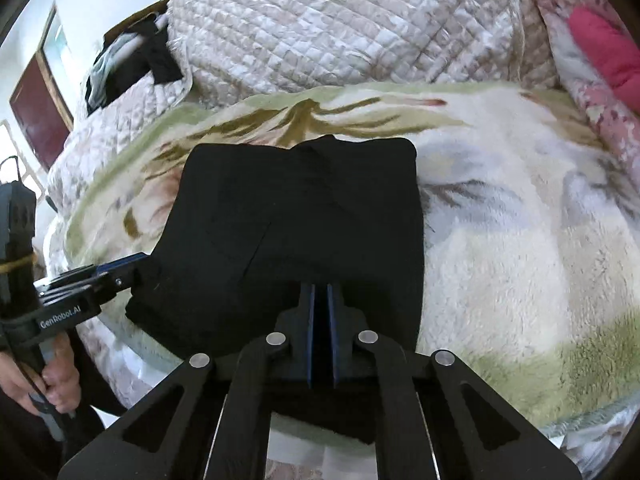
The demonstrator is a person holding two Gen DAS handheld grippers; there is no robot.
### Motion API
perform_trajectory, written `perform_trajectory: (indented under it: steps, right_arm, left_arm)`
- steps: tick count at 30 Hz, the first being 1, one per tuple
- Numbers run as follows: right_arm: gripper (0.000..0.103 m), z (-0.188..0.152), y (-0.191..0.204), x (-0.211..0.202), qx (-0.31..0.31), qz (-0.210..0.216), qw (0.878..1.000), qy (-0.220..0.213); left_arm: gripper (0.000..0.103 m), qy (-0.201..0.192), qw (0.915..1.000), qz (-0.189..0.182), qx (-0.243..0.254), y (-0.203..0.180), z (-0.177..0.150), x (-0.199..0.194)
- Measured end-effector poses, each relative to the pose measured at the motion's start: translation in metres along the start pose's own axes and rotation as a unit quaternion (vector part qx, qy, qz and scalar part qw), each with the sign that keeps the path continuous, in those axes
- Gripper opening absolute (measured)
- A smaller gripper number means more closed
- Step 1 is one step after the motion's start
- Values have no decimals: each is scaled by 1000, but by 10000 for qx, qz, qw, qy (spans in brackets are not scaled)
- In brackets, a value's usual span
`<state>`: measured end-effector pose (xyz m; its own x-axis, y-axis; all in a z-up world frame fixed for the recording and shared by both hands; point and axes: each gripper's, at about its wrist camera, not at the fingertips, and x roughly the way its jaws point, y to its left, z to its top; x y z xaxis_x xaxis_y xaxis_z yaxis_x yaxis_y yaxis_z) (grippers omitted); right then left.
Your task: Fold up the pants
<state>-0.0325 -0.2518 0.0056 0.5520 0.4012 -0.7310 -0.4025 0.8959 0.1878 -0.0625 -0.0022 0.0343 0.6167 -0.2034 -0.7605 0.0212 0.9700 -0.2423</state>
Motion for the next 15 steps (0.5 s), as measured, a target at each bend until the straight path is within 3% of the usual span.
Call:
perform_trajectory:
  steps: [4, 8, 12, 15]
  right_arm:
    - [5, 10, -6, -4, 147, 21, 9999, 19]
    - [5, 41, -17, -13, 156, 52, 9997, -169]
    - [5, 73, -29, 8, -32, 59, 10000, -12]
    - [5, 90, -39, 36, 40, 156, 9996, 230]
  left_arm:
    - [23, -1, 10000, -12, 13, 0, -2, -4]
    - [22, -23, 10000, -9, -18, 3, 10, -13]
    - [22, -305, 9992, 8, 240, -7, 50, -16]
    - [23, -406, 9972, -71, 619, -28, 83, 6]
